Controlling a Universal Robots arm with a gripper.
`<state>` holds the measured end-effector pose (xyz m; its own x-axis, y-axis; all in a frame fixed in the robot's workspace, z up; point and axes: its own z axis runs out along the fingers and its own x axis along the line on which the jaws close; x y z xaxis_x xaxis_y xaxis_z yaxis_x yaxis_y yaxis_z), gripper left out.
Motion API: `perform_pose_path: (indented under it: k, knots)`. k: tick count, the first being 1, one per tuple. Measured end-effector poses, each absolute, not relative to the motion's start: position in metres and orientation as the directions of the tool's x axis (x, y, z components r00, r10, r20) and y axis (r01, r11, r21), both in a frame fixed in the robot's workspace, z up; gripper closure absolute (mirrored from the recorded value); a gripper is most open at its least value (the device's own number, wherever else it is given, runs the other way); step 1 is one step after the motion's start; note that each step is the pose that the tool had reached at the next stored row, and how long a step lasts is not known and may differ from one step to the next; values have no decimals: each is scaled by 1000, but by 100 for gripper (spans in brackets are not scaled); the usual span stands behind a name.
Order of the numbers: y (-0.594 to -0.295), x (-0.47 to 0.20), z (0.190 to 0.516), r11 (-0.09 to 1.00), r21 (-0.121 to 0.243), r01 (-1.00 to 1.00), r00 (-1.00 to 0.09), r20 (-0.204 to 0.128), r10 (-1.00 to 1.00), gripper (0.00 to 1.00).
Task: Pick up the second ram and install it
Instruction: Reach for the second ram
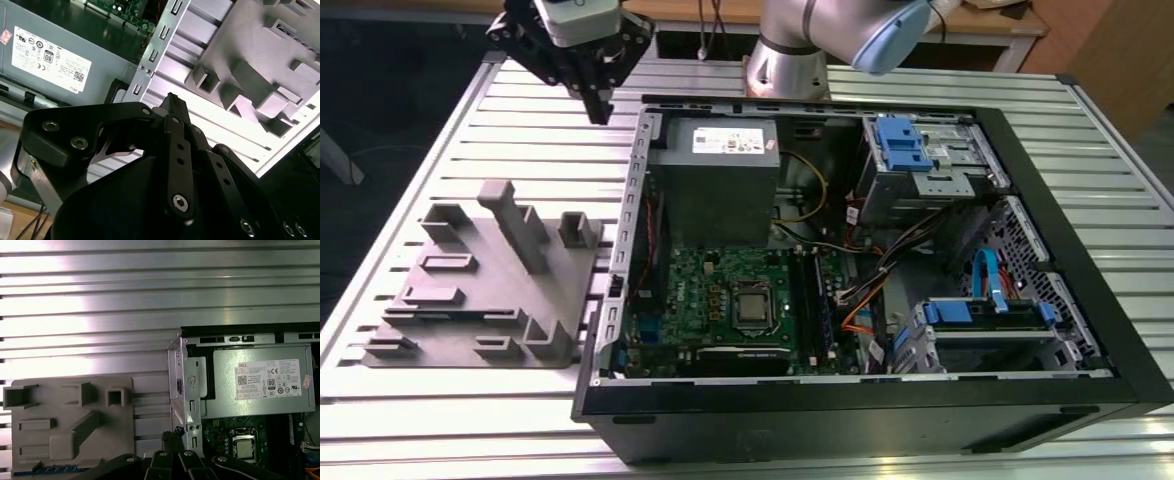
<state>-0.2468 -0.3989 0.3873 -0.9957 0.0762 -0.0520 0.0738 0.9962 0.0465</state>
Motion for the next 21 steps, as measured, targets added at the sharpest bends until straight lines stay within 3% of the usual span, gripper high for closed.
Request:
perform_pose_path:
  k: [21]
  knots:
    - [-399, -293, 383, 996, 47, 73, -995, -62, 76, 93]
